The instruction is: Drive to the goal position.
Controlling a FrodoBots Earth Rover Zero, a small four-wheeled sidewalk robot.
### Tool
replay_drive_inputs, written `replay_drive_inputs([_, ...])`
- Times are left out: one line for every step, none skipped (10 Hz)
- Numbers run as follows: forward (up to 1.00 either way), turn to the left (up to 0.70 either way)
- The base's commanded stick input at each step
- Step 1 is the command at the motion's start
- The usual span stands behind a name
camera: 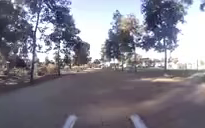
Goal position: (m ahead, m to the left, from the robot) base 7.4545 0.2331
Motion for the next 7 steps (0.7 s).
replay_drive_inputs([1.00,0.00])
replay_drive_inputs([1.00,0.00])
replay_drive_inputs([1.00,0.00])
replay_drive_inputs([1.00,0.00])
replay_drive_inputs([1.00,0.00])
replay_drive_inputs([1.00,0.00])
replay_drive_inputs([1.00,0.00])
